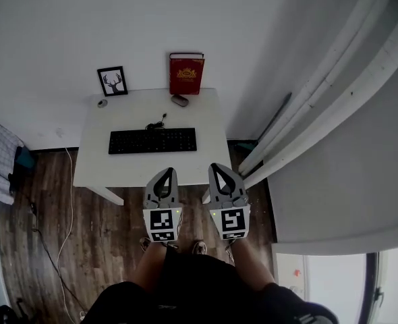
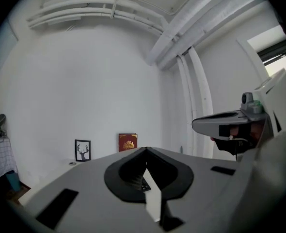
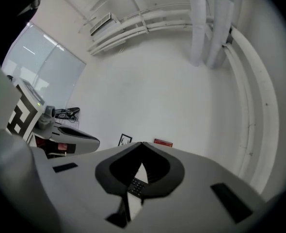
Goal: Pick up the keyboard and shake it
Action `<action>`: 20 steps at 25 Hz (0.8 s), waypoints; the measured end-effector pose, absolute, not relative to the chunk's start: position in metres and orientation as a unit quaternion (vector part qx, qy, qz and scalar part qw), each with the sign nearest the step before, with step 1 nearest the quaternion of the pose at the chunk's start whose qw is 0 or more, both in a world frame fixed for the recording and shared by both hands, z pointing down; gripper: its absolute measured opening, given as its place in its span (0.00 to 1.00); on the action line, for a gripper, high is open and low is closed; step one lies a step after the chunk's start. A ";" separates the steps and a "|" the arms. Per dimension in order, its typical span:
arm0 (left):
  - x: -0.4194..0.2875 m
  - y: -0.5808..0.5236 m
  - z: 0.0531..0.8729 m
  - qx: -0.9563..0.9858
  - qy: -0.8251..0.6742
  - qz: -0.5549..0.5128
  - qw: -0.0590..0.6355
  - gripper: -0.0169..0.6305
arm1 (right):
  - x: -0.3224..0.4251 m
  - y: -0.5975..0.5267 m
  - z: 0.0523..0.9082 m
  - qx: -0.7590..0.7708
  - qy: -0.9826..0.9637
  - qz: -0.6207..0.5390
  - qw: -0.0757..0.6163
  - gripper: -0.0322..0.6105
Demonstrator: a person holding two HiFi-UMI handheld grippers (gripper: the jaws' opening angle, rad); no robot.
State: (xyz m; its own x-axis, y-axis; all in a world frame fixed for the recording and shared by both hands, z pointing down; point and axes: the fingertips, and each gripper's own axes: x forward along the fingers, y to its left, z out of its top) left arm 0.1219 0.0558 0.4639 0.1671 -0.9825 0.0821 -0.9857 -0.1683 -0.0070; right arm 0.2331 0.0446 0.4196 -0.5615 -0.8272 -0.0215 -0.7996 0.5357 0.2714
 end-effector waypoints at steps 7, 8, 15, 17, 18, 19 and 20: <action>0.178 0.079 0.459 0.773 -0.632 0.053 0.013 0.03 | 0.262 0.074 0.427 0.443 -0.889 -0.107 0.044 0.08; 0.184 0.079 0.457 0.773 -0.632 0.052 0.007 0.03 | 0.266 0.076 0.425 0.441 -0.889 -0.113 0.044 0.08; 0.216 0.077 0.464 0.788 -0.611 0.077 -0.006 0.03 | 0.288 0.076 0.431 0.449 -0.885 -0.116 0.029 0.08; 0.218 0.076 0.469 0.788 -0.610 0.078 -0.005 0.03 | 0.289 0.076 0.435 0.447 -0.885 -0.130 0.032 0.08; 0.219 0.074 0.471 0.788 -0.611 0.080 -0.004 0.03 | 0.289 0.074 0.438 0.446 -0.885 -0.133 0.033 0.08; 0.219 0.073 0.472 0.787 -0.612 0.081 -0.004 0.03 | 0.289 0.072 0.440 0.444 -0.886 -0.131 0.034 0.08; 0.219 0.072 0.473 0.786 -0.613 0.081 -0.003 0.03 | 0.288 0.070 0.440 0.441 -0.887 -0.128 0.036 0.08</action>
State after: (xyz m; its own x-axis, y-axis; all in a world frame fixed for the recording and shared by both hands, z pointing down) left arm 0.2192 0.0717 0.4725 0.2358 -0.9640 0.1226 -0.9630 -0.2488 -0.1038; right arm 0.2884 0.0704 0.4405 -0.6076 -0.7927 -0.0494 -0.7742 0.5773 0.2597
